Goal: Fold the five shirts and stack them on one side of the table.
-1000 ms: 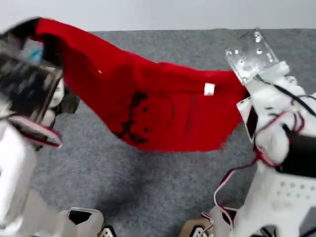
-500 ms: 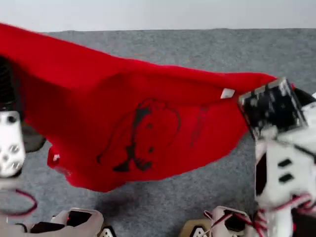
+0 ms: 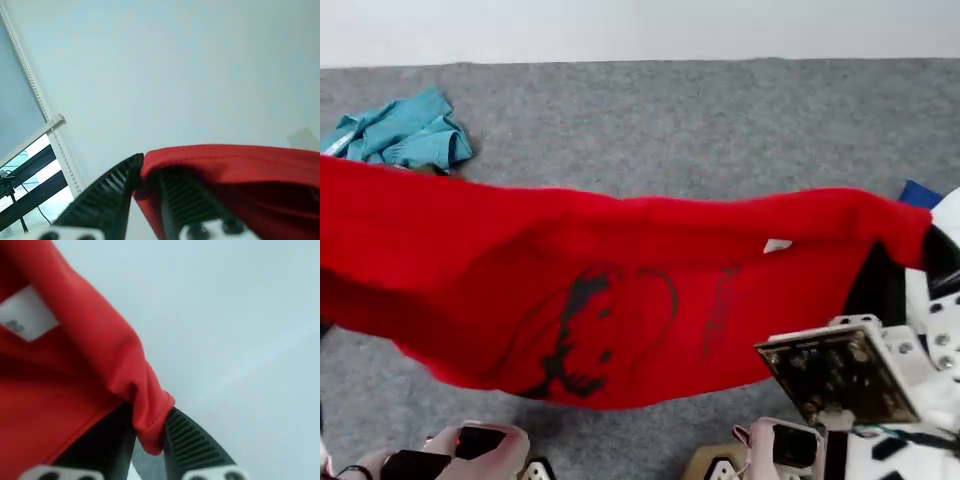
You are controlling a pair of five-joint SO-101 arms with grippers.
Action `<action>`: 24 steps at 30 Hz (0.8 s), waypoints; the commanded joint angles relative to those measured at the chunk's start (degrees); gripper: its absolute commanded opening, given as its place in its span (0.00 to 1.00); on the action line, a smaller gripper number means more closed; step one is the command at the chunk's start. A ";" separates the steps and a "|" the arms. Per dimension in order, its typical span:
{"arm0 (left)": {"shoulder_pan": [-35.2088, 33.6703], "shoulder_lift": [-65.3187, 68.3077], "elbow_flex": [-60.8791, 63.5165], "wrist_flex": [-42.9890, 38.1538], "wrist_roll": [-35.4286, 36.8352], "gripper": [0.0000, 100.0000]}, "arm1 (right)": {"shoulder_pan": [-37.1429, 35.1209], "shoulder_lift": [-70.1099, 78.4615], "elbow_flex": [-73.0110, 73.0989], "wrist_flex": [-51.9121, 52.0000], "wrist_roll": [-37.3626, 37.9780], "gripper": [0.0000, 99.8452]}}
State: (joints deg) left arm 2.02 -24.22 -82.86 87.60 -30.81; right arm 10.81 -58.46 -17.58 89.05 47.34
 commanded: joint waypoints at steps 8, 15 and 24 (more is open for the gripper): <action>-0.53 1.14 9.89 8.35 -0.44 0.00 | 0.75 -0.04 20.66 -1.63 1.41 0.01; -0.53 1.14 40.04 7.82 -0.18 0.00 | 0.57 0.04 46.68 -17.54 1.41 0.01; -0.18 1.23 90.86 -27.16 -0.09 0.00 | -2.15 12.09 62.15 -42.07 0.97 0.01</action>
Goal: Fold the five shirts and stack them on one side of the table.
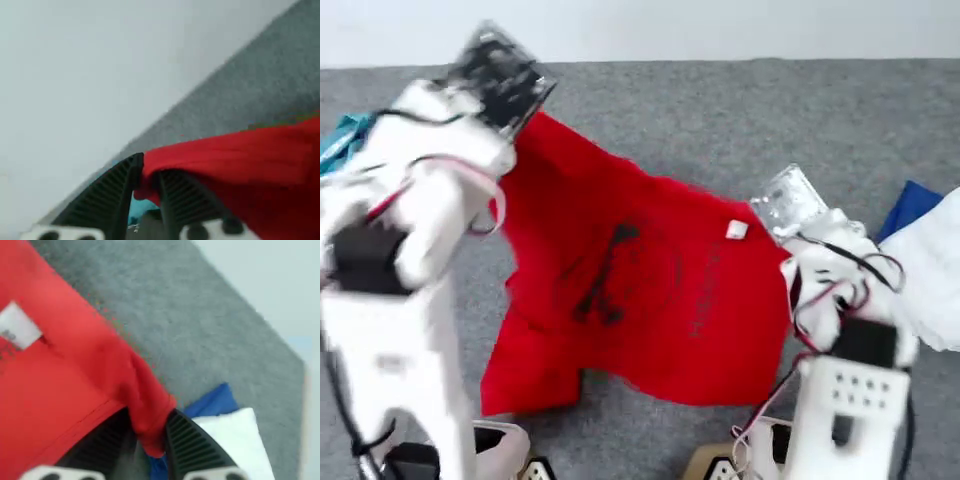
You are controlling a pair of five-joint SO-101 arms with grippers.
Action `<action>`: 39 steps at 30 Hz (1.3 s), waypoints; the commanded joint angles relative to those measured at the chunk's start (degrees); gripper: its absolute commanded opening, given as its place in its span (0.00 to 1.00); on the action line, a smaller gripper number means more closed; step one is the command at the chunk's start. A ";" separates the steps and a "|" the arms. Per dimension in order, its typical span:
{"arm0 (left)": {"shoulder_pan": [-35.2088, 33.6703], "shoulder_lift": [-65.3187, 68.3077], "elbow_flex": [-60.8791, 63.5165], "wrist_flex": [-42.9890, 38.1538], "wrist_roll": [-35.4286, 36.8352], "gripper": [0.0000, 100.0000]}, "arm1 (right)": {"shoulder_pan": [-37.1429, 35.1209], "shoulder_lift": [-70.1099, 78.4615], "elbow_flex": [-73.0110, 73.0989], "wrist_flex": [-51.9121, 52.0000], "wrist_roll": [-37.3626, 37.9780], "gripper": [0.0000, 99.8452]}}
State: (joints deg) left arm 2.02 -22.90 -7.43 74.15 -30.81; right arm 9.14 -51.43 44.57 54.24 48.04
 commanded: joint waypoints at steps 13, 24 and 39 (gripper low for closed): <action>-2.20 16.35 28.79 -41.58 0.09 0.00 | -0.22 39.78 -18.37 -23.34 -4.92 0.01; -6.15 47.12 -14.46 -37.27 6.59 0.00 | -0.13 61.23 -44.31 -22.90 -7.03 0.01; -5.54 73.67 -70.73 -20.84 6.59 0.00 | -0.22 68.26 -49.85 -23.16 -7.03 0.01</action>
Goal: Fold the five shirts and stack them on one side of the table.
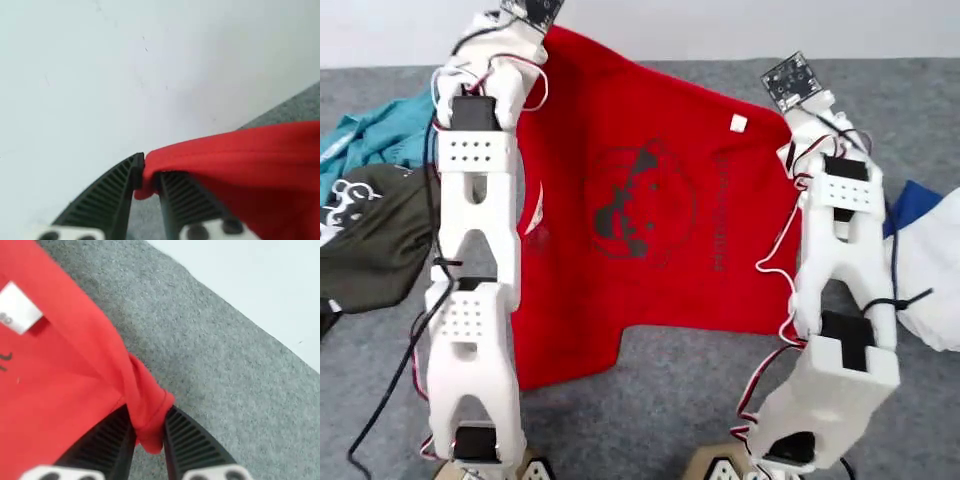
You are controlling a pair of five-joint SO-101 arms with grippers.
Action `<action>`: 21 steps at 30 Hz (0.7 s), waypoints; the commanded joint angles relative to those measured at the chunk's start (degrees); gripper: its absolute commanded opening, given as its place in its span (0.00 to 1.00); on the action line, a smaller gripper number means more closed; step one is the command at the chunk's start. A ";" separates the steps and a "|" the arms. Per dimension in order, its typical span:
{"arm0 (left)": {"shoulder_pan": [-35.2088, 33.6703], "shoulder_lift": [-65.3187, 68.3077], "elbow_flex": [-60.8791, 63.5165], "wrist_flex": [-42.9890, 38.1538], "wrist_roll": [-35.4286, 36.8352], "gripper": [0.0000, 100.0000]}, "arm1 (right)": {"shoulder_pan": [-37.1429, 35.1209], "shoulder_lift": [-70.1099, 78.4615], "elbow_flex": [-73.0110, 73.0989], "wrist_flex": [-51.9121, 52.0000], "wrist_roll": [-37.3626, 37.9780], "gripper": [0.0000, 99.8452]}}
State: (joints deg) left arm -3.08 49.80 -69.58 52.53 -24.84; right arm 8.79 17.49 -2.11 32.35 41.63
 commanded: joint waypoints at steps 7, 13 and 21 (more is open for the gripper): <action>-0.18 4.75 -16.75 11.43 0.26 0.00 | 0.22 -1.89 -2.90 -0.75 -0.44 0.01; -0.18 4.31 -16.84 30.95 -5.89 0.00 | -0.04 -4.09 -3.16 8.75 1.49 0.01; -0.70 4.22 -16.40 48.18 -13.19 0.00 | 0.22 -6.64 -3.16 24.40 6.07 0.01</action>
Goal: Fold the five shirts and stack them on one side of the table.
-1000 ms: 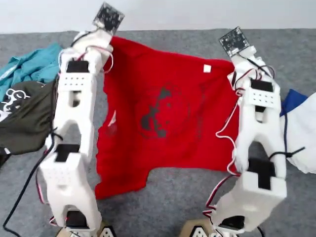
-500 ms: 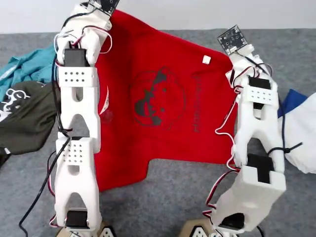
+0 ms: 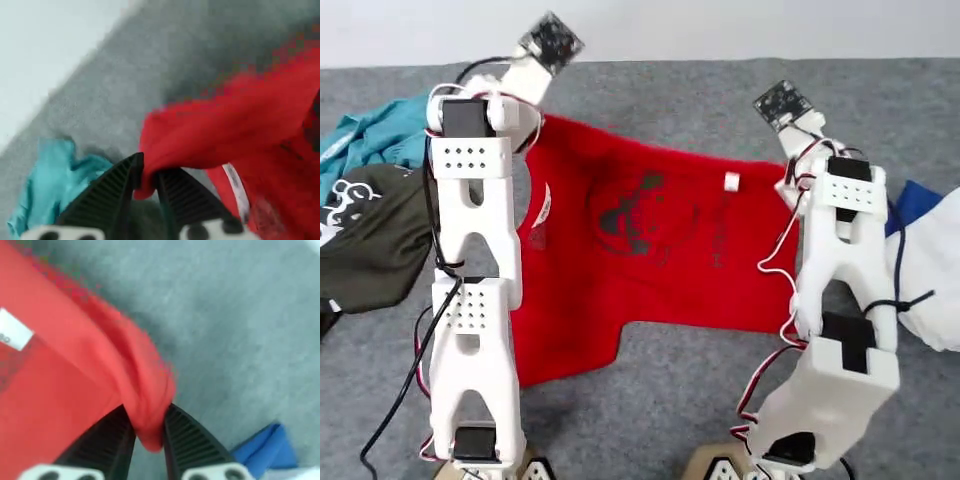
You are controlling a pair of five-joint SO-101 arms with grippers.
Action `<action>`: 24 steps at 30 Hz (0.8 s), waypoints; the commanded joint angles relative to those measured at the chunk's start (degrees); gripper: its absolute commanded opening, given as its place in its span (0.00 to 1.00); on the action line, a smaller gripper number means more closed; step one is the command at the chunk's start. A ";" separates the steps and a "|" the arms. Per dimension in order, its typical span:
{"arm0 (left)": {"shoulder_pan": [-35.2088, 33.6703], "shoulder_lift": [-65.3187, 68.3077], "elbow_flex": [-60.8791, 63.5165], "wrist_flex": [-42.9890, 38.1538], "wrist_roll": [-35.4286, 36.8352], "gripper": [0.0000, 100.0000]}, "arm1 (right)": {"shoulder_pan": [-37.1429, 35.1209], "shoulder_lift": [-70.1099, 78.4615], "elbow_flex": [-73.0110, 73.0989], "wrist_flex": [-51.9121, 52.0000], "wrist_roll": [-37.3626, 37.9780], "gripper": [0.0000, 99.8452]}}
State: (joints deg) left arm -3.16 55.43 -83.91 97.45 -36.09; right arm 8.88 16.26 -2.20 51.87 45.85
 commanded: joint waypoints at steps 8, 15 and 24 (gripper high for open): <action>-1.41 -9.23 10.33 3.34 -7.30 0.00 | 0.13 -9.01 -3.08 19.38 2.55 0.01; 2.46 -31.12 47.25 3.25 -10.90 0.00 | 0.13 -11.47 -3.08 31.87 2.55 0.01; 10.64 -58.11 84.35 3.16 -12.04 0.00 | 0.13 -12.62 -2.73 42.51 2.81 0.01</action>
State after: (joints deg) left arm 5.45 6.90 -8.31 98.95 -47.69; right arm 8.88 6.86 -2.20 92.22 47.96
